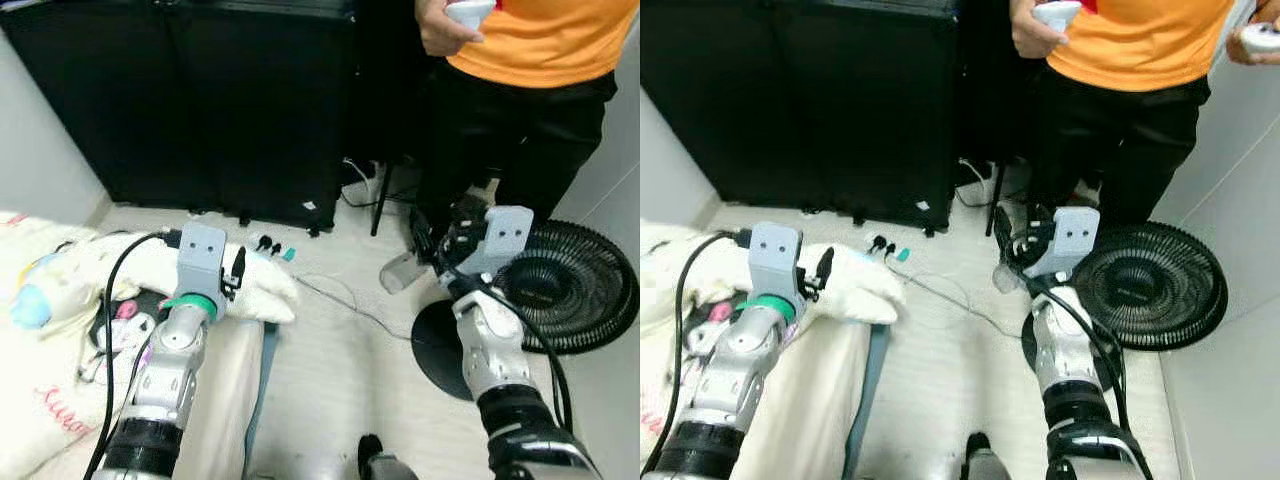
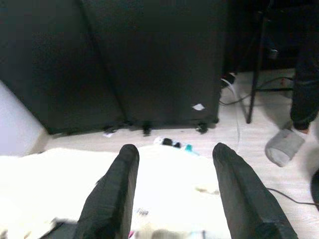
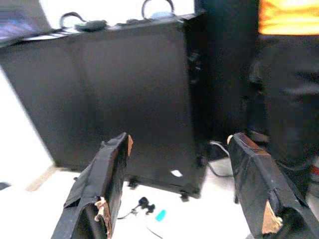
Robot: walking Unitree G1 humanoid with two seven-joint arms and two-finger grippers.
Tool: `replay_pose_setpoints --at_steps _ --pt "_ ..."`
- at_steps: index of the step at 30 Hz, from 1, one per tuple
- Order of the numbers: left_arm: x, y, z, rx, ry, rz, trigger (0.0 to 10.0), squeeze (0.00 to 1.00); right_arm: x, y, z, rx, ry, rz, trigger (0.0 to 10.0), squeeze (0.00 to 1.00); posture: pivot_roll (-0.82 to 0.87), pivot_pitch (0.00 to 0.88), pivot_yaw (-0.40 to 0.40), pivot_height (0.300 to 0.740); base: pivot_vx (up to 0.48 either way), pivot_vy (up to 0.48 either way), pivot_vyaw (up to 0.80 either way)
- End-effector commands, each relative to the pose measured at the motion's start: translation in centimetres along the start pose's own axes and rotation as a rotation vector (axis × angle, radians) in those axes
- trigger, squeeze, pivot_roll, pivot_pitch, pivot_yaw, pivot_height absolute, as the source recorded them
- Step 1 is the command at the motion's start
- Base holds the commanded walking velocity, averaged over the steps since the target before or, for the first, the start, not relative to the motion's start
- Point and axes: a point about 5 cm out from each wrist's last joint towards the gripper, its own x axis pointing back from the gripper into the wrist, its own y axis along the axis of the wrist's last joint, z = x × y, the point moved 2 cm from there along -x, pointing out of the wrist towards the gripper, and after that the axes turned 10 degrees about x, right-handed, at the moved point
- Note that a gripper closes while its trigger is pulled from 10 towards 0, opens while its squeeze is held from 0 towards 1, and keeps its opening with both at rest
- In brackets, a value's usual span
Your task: Clean up the room
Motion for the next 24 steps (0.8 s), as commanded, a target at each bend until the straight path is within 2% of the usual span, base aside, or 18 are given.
replay_pose_setpoints --at_steps 1,24 --pt "0.27 -0.99 0.30 -0.003 0.014 0.033 10.0 0.00 0.19 -0.10 -0.12 -0.005 -0.007 0.002 10.0 0.00 0.10 0.121 0.036 0.740 -0.356 0.000 0.00" --pt "0.29 -1.05 0.37 -0.008 0.016 0.036 10.0 0.00 0.16 -0.03 -0.14 -0.006 -0.014 -0.002 10.0 0.00 0.10 0.126 0.039 0.740 -0.357 0.000 0.00"
